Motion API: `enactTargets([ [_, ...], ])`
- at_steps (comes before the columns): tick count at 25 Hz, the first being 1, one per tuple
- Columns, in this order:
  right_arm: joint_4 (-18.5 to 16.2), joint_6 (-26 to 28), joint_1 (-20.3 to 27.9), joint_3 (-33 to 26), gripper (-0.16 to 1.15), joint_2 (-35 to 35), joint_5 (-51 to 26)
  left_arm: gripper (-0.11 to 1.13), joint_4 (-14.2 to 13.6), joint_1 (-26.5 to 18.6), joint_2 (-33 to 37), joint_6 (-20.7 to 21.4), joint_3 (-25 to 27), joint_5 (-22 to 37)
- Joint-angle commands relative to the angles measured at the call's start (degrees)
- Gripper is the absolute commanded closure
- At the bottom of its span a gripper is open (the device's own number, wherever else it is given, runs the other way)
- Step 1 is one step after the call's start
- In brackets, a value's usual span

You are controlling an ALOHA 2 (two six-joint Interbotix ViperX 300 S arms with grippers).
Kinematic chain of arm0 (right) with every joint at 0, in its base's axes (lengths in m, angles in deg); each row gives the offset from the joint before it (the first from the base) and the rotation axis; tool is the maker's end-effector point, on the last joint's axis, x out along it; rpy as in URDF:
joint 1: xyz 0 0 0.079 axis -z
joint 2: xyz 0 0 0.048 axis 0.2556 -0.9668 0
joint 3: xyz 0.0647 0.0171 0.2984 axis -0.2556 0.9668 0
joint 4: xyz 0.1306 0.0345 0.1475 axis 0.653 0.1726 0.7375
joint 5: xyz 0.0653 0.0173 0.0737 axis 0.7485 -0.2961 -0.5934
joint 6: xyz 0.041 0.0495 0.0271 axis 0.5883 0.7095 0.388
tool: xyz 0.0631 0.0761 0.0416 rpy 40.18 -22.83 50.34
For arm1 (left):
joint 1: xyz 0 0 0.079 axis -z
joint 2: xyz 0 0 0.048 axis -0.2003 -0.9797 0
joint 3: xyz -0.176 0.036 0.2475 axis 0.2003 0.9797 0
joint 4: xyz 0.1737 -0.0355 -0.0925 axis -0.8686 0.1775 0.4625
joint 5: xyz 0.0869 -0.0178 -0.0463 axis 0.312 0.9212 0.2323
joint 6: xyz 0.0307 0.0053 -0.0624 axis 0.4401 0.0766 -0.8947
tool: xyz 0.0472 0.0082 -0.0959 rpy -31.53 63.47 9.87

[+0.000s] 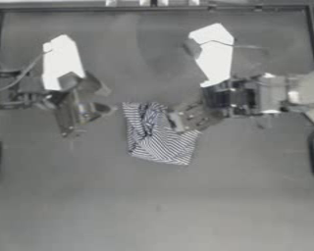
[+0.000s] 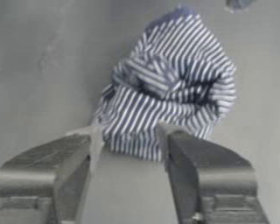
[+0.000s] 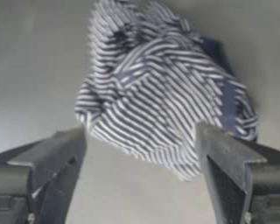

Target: Fold shirt

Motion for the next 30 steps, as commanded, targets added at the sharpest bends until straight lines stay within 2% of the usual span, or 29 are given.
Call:
enactTargets([
  [1,-0.5,-0.5,0.2,3.8,0.00,4.3,1.8,0.17,-0.4,1.2,-4.6,0.7,-6.3,0.8],
  [10,-2.4,0.4,0.4,10.8,0.00,9.9,2.8,0.17,-0.6,2.4,-13.7,4.7,-15.1,0.6],
  [18,-2.4,0.4,1.0,14.8,0.00,10.5,7.0,0.17,-0.4,2.9,-22.3,7.5,-20.6,0.5],
  [30,-3.0,-0.4,1.0,15.5,0.00,10.5,7.5,0.18,-0.3,2.5,-25.8,8.2,-17.3,0.5],
])
